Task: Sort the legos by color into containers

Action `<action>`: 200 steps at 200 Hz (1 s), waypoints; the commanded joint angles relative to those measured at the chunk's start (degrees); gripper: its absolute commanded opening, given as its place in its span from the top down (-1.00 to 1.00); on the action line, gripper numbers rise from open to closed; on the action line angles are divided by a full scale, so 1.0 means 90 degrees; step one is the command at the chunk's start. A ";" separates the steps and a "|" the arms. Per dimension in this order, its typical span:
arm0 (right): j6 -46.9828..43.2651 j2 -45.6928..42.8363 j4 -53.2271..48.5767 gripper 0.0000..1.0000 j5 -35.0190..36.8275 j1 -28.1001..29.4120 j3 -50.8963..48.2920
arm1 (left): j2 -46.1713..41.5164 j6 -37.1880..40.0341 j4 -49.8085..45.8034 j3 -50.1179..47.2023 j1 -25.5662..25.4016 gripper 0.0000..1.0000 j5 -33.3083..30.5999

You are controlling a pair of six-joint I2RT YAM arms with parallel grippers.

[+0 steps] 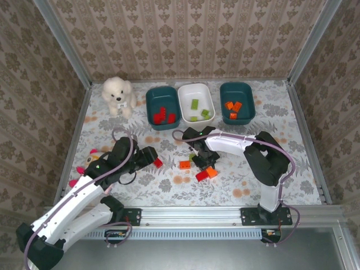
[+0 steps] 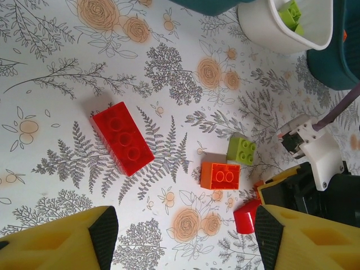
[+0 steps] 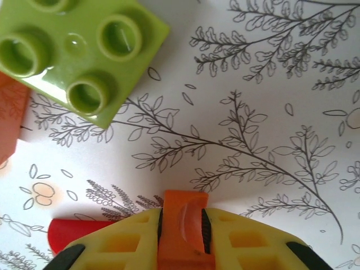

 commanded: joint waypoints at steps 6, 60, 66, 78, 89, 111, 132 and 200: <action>-0.0027 -0.0386 -0.0166 0.62 0.0598 0.0000 0.0068 | 0.0150 -0.0064 0.0177 0.0195 -0.0145 -0.36 -0.0110; 0.0005 -0.1069 -0.0492 0.69 0.0987 -0.0565 0.0346 | 0.1213 0.0240 0.0906 0.0412 -0.0715 -0.36 0.0212; -0.0013 -0.1156 -0.0541 0.70 0.1017 -0.0714 0.0435 | 0.1362 0.0306 0.0995 0.0481 -0.0793 -0.35 0.0249; -0.0061 -0.1309 -0.0650 0.70 0.1079 -0.1117 0.0675 | 0.1689 0.0424 0.1124 0.0667 -0.0973 -0.35 0.0340; -0.0104 -0.1393 -0.0695 0.70 0.1088 -0.1589 0.0940 | 0.2007 0.0558 0.1257 0.0863 -0.1096 -0.35 0.0426; -0.0160 -0.1272 -0.0700 0.69 0.1174 -0.2548 0.1616 | 0.2592 0.0838 0.1417 0.1332 -0.1293 -0.35 0.0581; -0.0136 -0.0831 -0.0581 0.70 0.1283 -0.3268 0.2325 | 0.3025 0.1043 0.1416 0.1775 -0.1376 -0.35 0.0658; 0.0292 0.1523 -0.0816 0.70 0.2044 -0.4069 0.5120 | 0.3316 0.1159 0.1377 0.2176 -0.1361 -0.35 0.0613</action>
